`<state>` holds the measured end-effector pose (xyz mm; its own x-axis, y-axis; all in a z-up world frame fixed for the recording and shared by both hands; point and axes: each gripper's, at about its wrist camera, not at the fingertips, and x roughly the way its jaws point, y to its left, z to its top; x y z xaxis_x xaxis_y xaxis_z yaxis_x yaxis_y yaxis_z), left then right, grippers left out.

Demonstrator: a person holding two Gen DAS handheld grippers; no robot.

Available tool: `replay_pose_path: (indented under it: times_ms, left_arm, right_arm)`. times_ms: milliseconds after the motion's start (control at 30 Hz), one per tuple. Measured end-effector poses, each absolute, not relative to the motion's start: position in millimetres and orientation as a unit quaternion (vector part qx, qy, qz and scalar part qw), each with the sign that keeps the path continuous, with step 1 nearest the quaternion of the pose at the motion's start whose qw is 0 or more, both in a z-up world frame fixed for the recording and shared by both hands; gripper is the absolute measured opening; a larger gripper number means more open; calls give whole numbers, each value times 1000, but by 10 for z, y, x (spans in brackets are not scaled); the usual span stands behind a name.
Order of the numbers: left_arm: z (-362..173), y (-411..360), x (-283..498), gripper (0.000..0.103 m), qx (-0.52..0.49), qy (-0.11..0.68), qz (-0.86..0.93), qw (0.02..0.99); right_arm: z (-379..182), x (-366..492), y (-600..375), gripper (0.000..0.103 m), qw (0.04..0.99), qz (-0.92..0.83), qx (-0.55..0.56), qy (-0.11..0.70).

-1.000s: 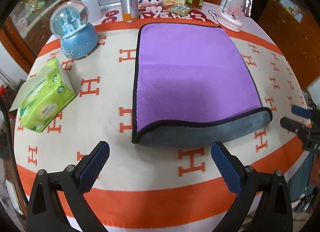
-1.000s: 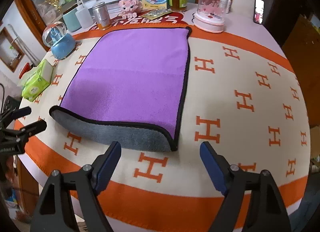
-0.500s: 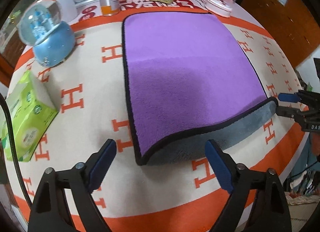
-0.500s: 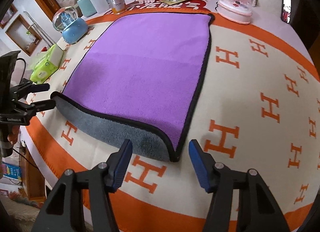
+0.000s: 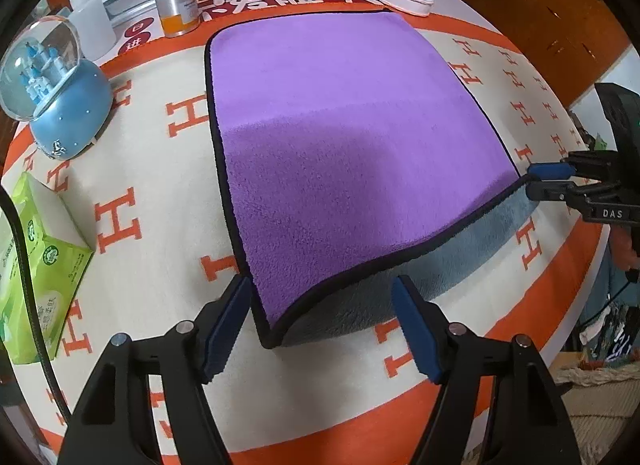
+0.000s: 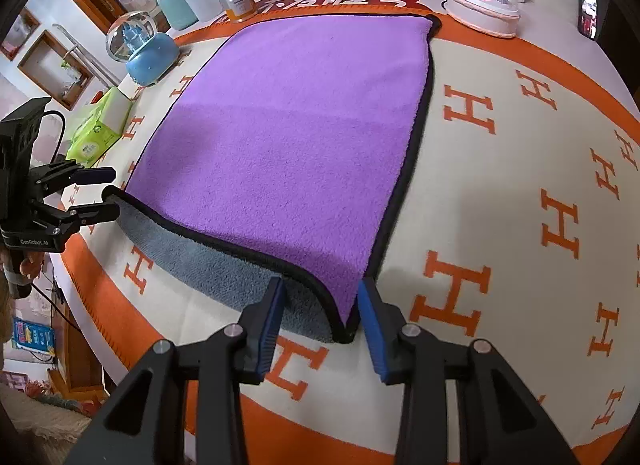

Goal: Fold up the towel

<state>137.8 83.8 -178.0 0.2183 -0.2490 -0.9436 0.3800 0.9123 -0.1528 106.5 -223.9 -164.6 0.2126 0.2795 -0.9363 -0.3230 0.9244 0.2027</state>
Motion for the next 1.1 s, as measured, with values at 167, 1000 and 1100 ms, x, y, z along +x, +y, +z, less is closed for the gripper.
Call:
replay_pose_path:
  times_ms: [167,1000,1100]
  left_arm:
    - [-1810,862,1384,59,57,600,-209,770]
    - [-1780,806,1342,8,68,607,-185,770]
    - [-1724,794,1400,8,73,603,-164,777]
  right_arm:
    - [-1663,1085,-2211,30,773,204,-23,600]
    - [-1584,1003,-2116,5,785,195,-50,585]
    - [-1493,1036,-2100,5,796,189,-55,572]
